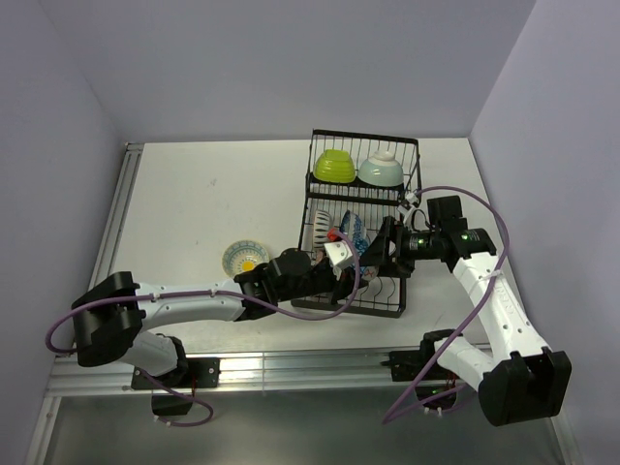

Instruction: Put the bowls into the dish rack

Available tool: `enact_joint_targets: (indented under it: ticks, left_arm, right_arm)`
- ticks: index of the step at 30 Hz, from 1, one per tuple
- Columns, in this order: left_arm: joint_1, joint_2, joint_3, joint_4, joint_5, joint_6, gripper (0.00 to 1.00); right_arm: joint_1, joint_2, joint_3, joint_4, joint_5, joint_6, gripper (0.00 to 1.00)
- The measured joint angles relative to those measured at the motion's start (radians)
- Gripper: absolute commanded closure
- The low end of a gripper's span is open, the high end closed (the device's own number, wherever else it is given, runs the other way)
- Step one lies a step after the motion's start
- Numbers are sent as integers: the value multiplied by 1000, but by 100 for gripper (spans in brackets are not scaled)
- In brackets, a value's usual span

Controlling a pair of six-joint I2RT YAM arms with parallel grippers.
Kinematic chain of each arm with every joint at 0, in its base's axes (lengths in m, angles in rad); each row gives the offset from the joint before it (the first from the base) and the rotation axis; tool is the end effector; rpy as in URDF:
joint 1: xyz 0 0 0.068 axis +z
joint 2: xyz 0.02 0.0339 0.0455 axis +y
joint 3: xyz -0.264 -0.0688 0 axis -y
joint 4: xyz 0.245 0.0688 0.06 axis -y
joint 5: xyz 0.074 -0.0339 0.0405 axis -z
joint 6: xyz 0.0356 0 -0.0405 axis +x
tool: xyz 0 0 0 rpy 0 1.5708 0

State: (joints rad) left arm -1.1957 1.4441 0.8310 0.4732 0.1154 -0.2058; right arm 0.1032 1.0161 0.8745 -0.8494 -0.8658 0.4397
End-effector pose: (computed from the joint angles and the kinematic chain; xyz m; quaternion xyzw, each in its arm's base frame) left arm 0.1170 -0.3084 0.2682 0.3912 0.6451 -0.4555 0.4725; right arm 0.1814 0.0460 0.2815 0.0274 0.8777 0.4569 0.1422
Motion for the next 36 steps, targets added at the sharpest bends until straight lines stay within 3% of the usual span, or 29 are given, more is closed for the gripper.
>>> enact_joint_targets:
  ticks: [2, 5, 6, 8, 11, 20, 36]
  left_arm:
    - [0, 0, 0, -2, 0, 0, 92]
    - [0, 0, 1, -9, 0, 1, 69]
    - [0, -1, 2, -9, 0, 3, 55]
    - [0, -7, 4, -16, -2, 5, 43]
    - [0, -28, 4, -45, 0, 0, 34]
    - [23, -142, 5, -151, -19, -6, 15]
    - [72, -346, 4, -314, -64, -52, 11]
  right_arm:
    - [0, 2, 0, -2, 0, -4, 100]
    - [2, 7, 4, -10, 3, -13, 100]
    - [3, 8, 5, -13, 13, -18, 100]
    - [4, 8, 6, -19, 30, -18, 100]
    - [5, 8, 6, -19, 62, -14, 100]
    - [16, 10, 6, -7, 199, 3, 100]
    - [122, -40, -60, 58, 423, 3, 100]
